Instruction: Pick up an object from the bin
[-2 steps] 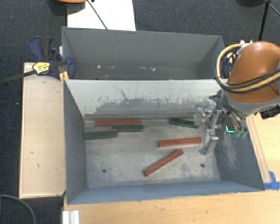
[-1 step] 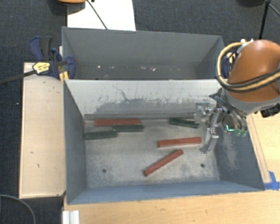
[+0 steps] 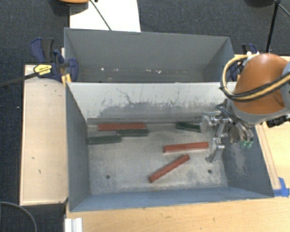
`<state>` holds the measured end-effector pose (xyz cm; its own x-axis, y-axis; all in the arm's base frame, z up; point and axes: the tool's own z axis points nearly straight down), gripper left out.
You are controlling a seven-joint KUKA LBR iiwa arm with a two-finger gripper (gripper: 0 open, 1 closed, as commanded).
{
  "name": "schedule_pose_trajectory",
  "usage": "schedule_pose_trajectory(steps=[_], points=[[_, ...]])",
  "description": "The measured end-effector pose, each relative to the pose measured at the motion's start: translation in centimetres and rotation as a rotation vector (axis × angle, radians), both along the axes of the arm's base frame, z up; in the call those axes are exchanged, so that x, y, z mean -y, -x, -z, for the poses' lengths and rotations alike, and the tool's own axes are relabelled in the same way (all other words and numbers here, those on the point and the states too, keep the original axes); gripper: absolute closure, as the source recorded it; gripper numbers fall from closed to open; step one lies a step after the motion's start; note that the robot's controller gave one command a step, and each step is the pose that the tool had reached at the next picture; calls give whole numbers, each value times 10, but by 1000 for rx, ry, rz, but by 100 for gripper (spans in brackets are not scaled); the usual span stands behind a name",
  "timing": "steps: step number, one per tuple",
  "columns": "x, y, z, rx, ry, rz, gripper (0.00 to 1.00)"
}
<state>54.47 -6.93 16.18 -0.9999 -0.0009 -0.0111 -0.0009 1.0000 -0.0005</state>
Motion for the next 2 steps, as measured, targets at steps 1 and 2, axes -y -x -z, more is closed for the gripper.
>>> schedule_pose_trajectory(steps=[1, 2], points=[[-21, -2, 57, -6, 1, 4, 0], [-43, 2, 93, -12, -3, -7, 0]])
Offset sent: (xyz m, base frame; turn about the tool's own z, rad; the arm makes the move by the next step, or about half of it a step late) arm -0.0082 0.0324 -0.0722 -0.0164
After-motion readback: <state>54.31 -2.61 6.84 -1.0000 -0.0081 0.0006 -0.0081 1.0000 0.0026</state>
